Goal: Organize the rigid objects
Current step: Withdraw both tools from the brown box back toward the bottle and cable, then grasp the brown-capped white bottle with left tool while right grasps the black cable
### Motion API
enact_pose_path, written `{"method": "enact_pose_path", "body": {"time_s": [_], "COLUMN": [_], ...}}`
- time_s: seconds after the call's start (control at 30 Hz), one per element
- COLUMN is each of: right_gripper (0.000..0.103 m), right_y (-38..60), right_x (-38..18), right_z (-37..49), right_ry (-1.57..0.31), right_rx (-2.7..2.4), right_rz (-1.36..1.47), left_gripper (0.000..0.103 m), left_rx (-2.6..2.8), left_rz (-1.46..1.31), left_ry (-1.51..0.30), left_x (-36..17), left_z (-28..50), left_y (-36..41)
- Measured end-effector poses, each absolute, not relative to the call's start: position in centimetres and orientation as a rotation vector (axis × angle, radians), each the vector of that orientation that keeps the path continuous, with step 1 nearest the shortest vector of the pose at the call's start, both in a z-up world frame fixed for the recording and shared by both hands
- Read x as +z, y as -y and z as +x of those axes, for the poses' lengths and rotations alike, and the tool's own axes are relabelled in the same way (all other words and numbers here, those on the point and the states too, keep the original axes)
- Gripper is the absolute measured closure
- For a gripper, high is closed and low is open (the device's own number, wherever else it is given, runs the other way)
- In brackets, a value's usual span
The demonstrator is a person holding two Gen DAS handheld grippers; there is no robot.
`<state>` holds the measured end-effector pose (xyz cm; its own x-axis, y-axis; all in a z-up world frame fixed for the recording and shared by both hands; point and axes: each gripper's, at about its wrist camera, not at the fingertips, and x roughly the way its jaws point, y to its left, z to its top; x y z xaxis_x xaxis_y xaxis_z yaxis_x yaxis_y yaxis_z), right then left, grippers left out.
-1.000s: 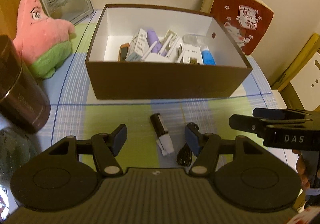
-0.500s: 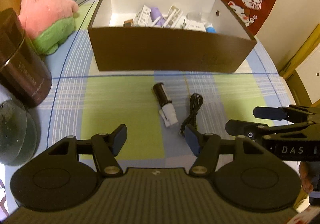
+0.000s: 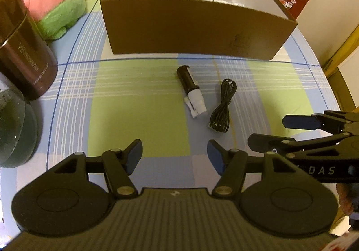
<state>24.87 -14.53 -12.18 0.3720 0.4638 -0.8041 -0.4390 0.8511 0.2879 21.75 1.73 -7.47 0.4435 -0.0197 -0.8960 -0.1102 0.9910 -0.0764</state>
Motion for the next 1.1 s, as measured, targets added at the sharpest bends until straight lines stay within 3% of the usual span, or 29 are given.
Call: {"method": "enact_pose_path", "body": {"time_s": [1.1], "right_gripper": [0.028], "right_y": [10.1], "right_x": [-17.1], "right_z": [28.5], "right_ry": [-1.015], "right_rx": [0.585], "right_rz": [-0.138], "left_gripper": [0.043], "left_rx": [0.112], "left_rz": [-0.103], "left_ry": [-1.197], "left_x": [-11.9], "left_z": [23.5], "left_y": [-4.2]}}
